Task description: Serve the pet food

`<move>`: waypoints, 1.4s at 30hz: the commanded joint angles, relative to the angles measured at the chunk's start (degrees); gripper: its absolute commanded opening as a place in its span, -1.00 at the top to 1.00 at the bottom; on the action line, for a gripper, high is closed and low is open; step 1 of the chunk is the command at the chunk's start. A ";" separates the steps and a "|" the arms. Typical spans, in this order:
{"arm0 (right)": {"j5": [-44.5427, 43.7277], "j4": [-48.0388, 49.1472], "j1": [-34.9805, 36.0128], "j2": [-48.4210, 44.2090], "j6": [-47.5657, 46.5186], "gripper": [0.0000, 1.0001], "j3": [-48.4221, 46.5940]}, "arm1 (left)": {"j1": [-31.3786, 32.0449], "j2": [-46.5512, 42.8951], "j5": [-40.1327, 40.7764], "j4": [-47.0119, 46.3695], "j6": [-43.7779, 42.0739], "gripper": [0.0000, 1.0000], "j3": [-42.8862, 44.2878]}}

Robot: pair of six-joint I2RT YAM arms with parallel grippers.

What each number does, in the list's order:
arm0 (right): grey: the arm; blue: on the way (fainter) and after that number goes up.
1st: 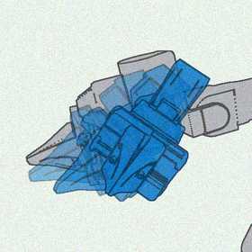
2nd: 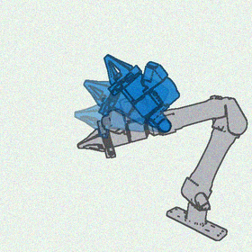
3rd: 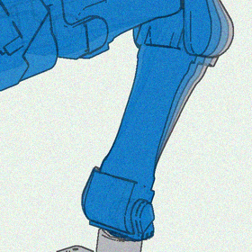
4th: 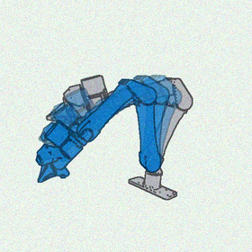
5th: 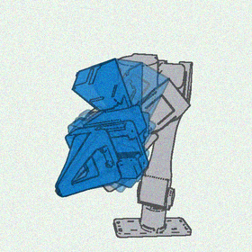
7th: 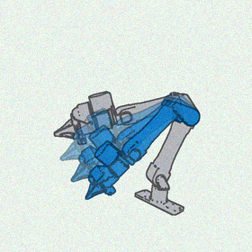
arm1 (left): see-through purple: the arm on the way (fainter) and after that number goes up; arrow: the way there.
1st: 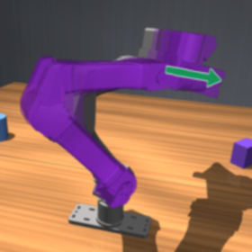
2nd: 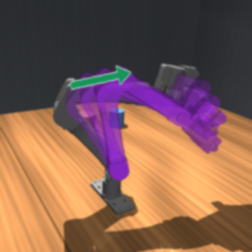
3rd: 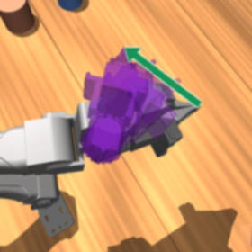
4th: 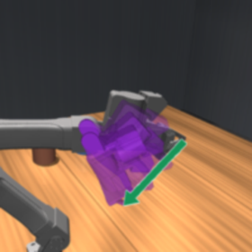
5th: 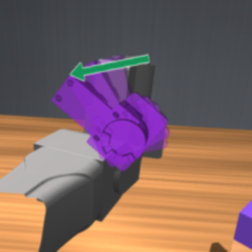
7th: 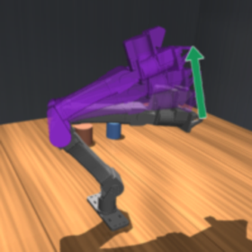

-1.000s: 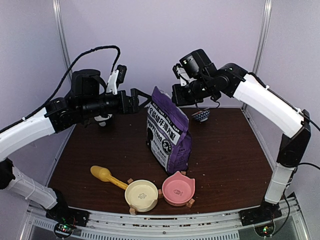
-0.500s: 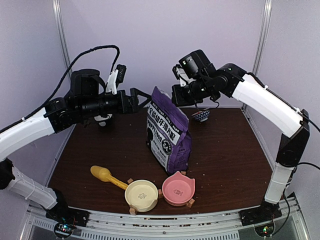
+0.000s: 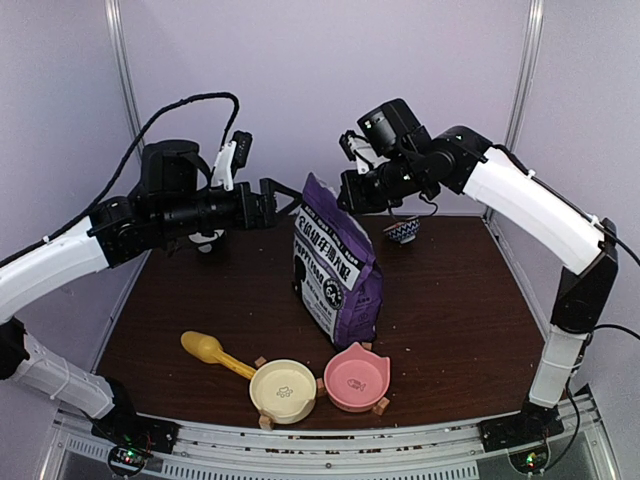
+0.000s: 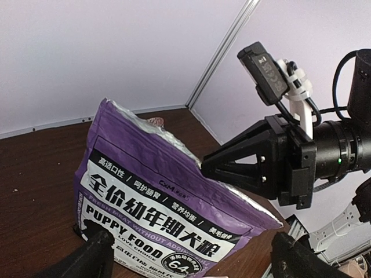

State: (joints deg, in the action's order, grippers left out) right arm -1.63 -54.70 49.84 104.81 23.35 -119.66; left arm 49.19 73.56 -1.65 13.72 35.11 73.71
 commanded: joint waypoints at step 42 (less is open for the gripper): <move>-16.41 -5.68 0.18 1.42 2.74 0.63 0.74 | 0.12 -2.61 0.52 -3.26 1.28 -0.95 -1.51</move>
State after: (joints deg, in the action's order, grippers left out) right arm -14.44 -56.60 50.72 106.56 24.45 -119.66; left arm 49.19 72.62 -1.32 13.34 36.14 72.44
